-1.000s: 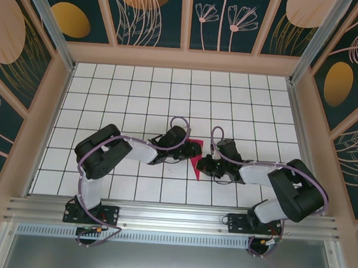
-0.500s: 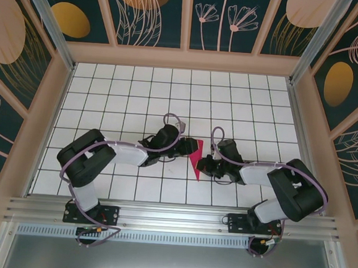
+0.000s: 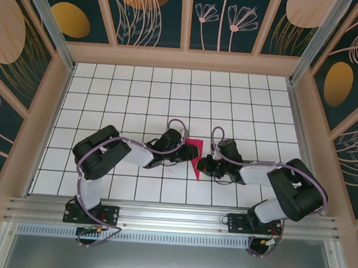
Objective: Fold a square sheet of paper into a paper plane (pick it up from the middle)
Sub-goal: Fold the wing for the fifth time at the center of the table.
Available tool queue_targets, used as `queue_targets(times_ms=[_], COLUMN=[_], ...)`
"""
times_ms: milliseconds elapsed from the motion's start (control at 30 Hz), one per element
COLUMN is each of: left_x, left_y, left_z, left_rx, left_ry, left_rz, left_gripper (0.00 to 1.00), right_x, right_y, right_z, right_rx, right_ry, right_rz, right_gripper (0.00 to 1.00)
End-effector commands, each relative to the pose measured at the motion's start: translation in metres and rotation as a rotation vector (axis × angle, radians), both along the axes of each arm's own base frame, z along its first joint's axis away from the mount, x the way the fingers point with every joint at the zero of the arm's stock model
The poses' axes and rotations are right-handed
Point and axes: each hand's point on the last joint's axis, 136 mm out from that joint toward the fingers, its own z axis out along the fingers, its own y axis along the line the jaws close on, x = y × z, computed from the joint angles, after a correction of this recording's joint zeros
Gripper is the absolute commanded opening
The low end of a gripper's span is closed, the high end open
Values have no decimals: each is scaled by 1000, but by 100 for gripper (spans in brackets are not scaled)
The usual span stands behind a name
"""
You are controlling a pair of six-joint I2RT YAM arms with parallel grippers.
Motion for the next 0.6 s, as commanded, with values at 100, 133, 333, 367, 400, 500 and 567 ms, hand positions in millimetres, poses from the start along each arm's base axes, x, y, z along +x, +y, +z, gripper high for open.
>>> queue_targets(times_ms=[100, 133, 333, 367, 400, 500, 567], left_x=[28, 30, 40, 40, 42, 46, 48], left_y=[13, 13, 14, 14, 14, 18, 21], left_z=[-6, -6, -7, -7, -8, -9, -10], left_rx=[58, 59, 80, 85, 91, 100, 101], left_ry=[-50, -55, -69, -71, -70, -78, -84], left_rz=[64, 60, 54, 52, 54, 65, 61], left_gripper=[29, 29, 29, 29, 29, 29, 29], right_x=[-40, -41, -48, -48, -49, -51, -51], right_y=[-30, -31, -31, -32, -32, -33, -34], right_z=[-48, -49, -51, -52, -52, -55, -56], right_rx=[-175, -177, -183, -187, -190, -198, -202], right_ry=[162, 166, 178, 180, 180, 189, 196], right_rz=[28, 33, 63, 67, 69, 78, 75], right_gripper=[5, 3, 0, 0, 0, 0, 0])
